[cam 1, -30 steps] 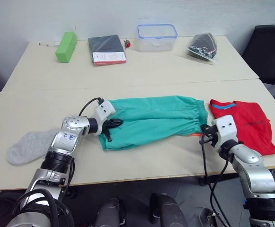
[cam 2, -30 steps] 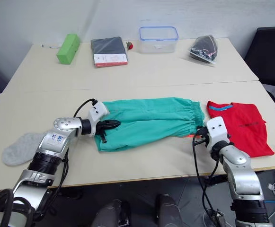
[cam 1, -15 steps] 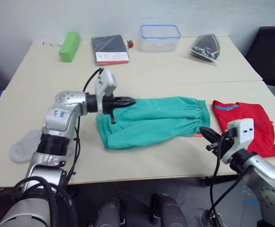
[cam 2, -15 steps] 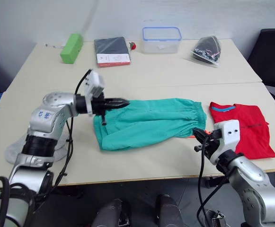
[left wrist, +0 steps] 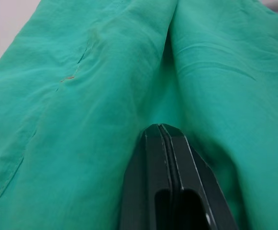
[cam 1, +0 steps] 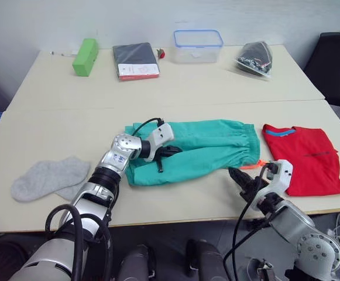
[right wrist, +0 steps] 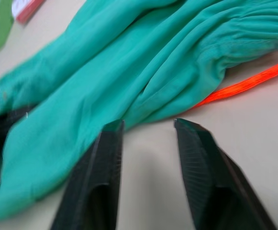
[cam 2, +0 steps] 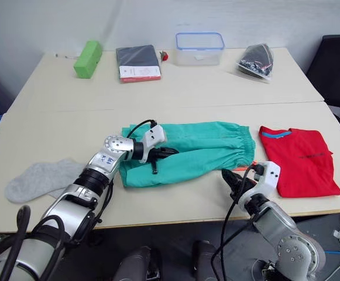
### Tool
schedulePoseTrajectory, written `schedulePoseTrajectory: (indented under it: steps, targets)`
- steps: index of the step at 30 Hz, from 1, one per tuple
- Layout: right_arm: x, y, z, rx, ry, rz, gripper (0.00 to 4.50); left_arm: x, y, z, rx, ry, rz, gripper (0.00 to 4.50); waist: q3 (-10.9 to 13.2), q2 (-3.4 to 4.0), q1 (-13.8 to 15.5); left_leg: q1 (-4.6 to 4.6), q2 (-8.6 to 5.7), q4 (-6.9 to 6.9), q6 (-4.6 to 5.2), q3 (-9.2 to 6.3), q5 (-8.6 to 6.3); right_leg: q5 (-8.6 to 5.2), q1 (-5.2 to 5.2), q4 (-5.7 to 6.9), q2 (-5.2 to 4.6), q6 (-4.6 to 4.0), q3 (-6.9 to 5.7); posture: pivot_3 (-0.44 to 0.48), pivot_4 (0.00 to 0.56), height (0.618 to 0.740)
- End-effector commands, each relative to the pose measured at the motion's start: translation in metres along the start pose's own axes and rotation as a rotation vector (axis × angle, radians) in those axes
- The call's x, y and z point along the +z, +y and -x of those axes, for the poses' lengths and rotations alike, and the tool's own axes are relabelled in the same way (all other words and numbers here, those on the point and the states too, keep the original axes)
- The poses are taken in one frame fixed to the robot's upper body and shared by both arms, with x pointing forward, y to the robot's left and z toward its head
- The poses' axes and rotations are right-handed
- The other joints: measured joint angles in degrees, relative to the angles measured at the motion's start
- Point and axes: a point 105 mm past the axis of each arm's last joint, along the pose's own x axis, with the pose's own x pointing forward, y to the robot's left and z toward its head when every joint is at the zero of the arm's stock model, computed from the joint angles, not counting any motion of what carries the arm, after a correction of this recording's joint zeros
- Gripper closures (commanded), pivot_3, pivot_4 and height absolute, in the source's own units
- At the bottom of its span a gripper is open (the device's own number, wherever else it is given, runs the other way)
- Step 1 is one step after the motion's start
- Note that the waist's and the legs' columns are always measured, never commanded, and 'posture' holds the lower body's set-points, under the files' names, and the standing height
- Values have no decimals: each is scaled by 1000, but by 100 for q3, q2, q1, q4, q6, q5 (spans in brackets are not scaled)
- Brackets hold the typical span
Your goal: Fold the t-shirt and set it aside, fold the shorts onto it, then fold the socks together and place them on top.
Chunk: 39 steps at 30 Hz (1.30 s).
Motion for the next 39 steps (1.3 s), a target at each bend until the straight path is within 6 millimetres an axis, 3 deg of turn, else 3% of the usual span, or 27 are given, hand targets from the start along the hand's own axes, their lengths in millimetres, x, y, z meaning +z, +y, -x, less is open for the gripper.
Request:
schedulePoseTrajectory:
  steps: [1,5,13,20,24,31,34,39]
  targets:
    - [-1,-4,-6,-14,-6,-133,1253,1,2,3,9,0,-10,4500,-1,-1,-7,1,0,0,0,0,0,0,1,0,0,0,2,0,150,740]
    - [-7,-12,-19,-50,9,-249,8,2,4,5,19,0,-12,4500,-12,-19,-71,6,2,0,2,0,1,4,9,-3,3,1,2,0,150,740]
    - [-1,1,-68,-10,30,-287,8,2,6,9,27,8,-17,4500,-18,-30,-187,23,5,0,6,-6,3,15,34,-16,4,2,0,0,150,740]
    - [7,13,-94,39,36,-233,8,-1,6,11,36,13,-13,4500,-18,-30,-190,22,5,0,5,-3,5,16,33,-15,4,2,-1,0,150,740]
    - [7,15,-99,50,29,-219,927,-3,7,13,44,16,-10,4500,-18,-30,-195,22,6,0,3,-3,6,16,32,-14,4,2,-1,0,150,740]
    - [6,20,-102,86,20,-228,3407,-7,6,17,53,21,-2,4500,-19,-30,-238,22,12,-1,-1,-3,6,16,32,-15,2,2,0,0,150,740]
    - [13,31,-99,152,-5,-163,4330,-8,7,20,61,25,3,4500,-22,-35,-258,23,12,-1,-1,-3,6,16,33,-15,1,1,0,0,150,740]
    - [29,63,-89,307,-73,152,4488,-10,10,23,95,25,24,4500,-14,-23,-265,13,8,-2,-1,-3,5,16,22,-15,0,1,0,0,150,740]
